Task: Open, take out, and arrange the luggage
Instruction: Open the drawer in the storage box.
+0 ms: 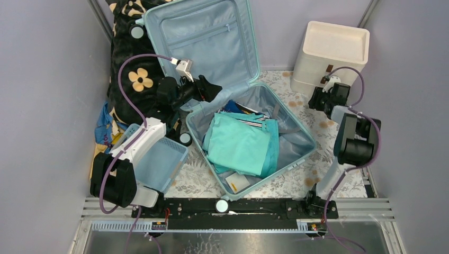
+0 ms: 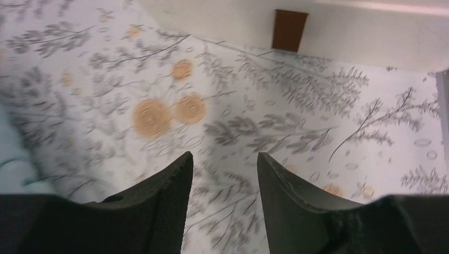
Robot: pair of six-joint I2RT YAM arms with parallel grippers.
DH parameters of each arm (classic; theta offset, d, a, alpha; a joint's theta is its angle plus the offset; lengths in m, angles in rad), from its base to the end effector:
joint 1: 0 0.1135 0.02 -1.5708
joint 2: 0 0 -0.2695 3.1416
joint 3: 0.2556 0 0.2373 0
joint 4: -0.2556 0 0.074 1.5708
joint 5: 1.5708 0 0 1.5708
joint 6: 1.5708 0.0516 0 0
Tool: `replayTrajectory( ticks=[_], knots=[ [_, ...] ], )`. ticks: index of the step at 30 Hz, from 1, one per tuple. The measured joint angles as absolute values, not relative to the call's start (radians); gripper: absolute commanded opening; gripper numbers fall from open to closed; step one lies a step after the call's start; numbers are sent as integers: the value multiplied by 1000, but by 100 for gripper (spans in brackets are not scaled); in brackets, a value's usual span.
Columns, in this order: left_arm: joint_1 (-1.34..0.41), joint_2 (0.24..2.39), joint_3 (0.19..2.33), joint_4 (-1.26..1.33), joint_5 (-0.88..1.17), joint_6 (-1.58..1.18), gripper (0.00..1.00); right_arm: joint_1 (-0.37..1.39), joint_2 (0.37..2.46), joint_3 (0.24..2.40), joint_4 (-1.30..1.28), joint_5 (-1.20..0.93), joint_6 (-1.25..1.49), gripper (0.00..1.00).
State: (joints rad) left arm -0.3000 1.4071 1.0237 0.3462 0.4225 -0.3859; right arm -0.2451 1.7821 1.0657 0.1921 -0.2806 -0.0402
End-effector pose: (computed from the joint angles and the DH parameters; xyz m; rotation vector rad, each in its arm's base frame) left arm 0.3113 -0.1185 0.3447 0.2682 1.6534 -0.8627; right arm 0.3877 -0.0822 0.2096 0.0439 2.0743 0.1195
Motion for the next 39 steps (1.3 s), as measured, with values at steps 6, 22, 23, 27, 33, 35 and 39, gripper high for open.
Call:
replayTrajectory(
  ticks=[6,22,23,27,33,35,39],
  knots=[
    [-300,1407,1010,366,420,-424,90,-268,1971,1196,260,-279,-85,54],
    [-342,1411,984,369,352,-472,90,-284,2134,1422,323,-202,-80,54],
    [-346,1412,984,369,347,-473,90,-286,2138,1428,322,-199,-80,54],
    [-358,1411,984,368,332,-474,90,-290,2145,1441,305,-192,-76,54],
    [-360,1411,984,368,331,-473,90,-290,2136,1436,289,-192,-77,58],
    [-360,1412,984,368,331,-473,90,-290,2129,1435,266,-192,-79,62],
    [-360,1412,984,368,331,-473,90,-290,2125,1435,221,-194,-96,70]
  ],
)
